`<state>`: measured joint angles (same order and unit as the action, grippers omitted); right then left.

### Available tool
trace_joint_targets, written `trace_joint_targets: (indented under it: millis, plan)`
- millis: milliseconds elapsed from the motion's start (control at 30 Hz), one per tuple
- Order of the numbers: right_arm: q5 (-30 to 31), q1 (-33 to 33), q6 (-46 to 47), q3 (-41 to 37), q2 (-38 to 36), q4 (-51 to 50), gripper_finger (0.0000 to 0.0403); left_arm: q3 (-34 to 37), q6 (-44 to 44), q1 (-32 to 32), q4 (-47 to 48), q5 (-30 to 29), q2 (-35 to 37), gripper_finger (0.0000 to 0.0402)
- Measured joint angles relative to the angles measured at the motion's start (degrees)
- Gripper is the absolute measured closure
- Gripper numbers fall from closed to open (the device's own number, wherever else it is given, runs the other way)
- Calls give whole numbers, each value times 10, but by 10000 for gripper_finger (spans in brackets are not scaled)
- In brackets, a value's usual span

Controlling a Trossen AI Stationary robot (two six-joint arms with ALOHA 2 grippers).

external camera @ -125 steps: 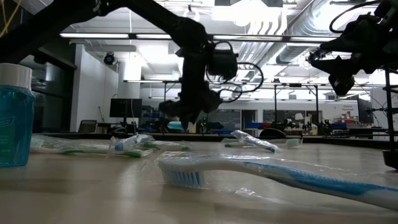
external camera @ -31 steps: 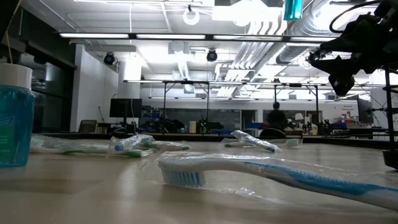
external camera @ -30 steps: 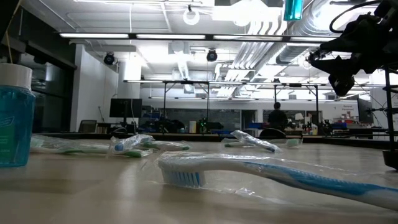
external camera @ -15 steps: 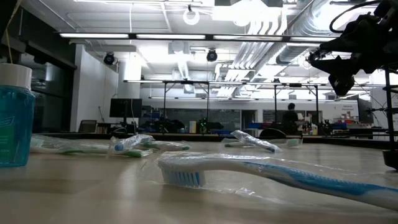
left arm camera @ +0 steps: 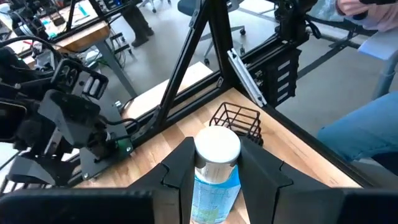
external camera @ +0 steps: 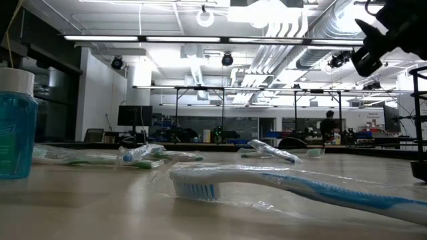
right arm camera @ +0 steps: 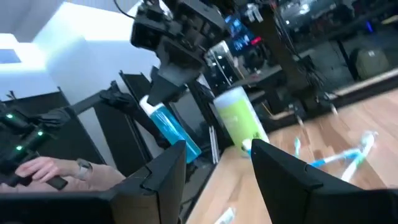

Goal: Pick & Place toothbrushing station
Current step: Put the top blue mouthwash into the middle section of the of the black wire organizer

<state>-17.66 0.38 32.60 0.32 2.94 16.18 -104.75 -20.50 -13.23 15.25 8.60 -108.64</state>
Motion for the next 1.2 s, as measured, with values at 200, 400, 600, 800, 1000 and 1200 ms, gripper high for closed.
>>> trace_joint_targets:
  millis: [200, 400, 600, 800, 1000, 1200]
  plan:
    - [44, 17, -37, 0, 24, -3, 229, 0, 28, 0, 0, 32, 0, 308]
    - [83, 63, -82, 0, 97, 70, 229, 0, 41, 0, 2, 32, 0, 308]
    - [91, 116, -127, 8, 198, 156, 229, 0, 57, 0, 3, 32, 0, 308]
    - [118, 161, -180, 71, 318, 159, 229, 0, 81, 0, 7, 33, 0, 308]
    - [103, 196, -231, 160, 422, 135, 229, 0, 86, 0, 16, 102, 0, 308]
    - [102, 223, -236, 236, 481, 62, 229, 0, 86, 0, 16, 126, 0, 308]
